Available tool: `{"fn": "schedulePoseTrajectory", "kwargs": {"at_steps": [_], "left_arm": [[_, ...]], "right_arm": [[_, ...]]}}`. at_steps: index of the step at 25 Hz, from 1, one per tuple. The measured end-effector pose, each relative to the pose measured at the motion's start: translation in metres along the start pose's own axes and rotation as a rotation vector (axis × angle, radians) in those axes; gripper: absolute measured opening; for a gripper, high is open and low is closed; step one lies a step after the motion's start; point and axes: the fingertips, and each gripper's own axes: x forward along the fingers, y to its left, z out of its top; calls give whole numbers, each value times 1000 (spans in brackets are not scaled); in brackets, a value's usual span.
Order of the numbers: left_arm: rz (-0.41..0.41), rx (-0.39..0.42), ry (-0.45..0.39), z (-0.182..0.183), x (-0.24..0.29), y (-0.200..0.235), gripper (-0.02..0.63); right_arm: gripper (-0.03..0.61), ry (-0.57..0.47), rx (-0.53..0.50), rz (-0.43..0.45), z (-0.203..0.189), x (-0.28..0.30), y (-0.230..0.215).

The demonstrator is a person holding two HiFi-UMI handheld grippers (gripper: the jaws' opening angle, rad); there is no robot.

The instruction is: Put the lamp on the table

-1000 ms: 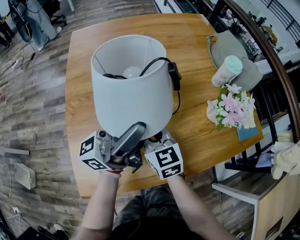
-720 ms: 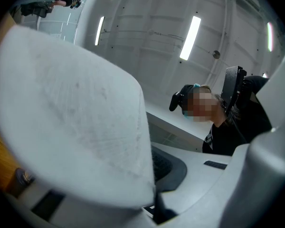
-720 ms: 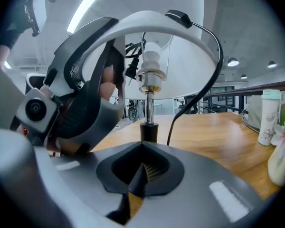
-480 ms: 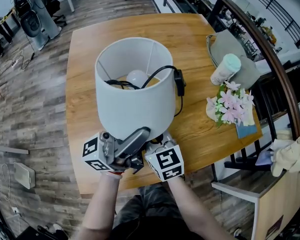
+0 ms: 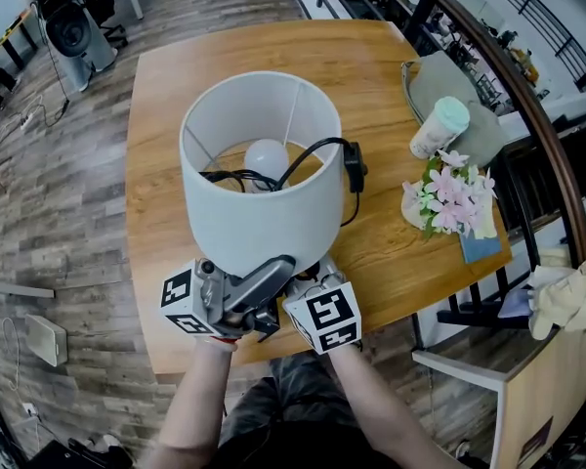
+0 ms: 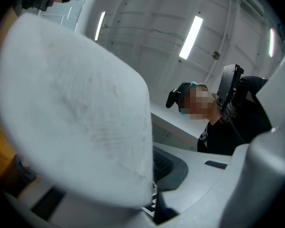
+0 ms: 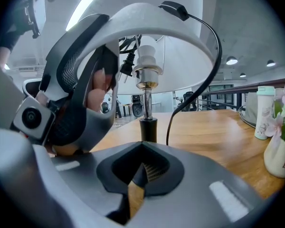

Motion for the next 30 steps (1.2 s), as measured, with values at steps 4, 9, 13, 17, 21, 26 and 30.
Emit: {"fn": "schedulePoseTrajectory", "kwargs": {"at_steps": [4, 9, 13, 17, 21, 26, 30], "left_arm": [[-1, -10, 0, -5, -3, -5, 32], [-4, -20, 0, -9, -6, -7, 37], [-10, -30, 2, -13, -8, -10, 38], [-13, -34, -3, -14, -10, -13, 39], [-13, -40, -2, -16, -11, -13, 44], [-5, -4, 27, -19, -10, -13, 60], [29, 24, 81, -29, -12, -9, 66]], "right_arm": [[8, 11, 5, -6, -5, -3, 2], [8, 17, 9, -5, -11, -5, 5], [8, 20, 12, -6, -15, -7, 6], [8, 20, 17, -5, -17, -9, 7], [8, 13, 22, -6, -17, -10, 8], [8, 17, 24, -3, -21, -11, 8], [8, 20, 22, -11, -24, -13, 7]]}}
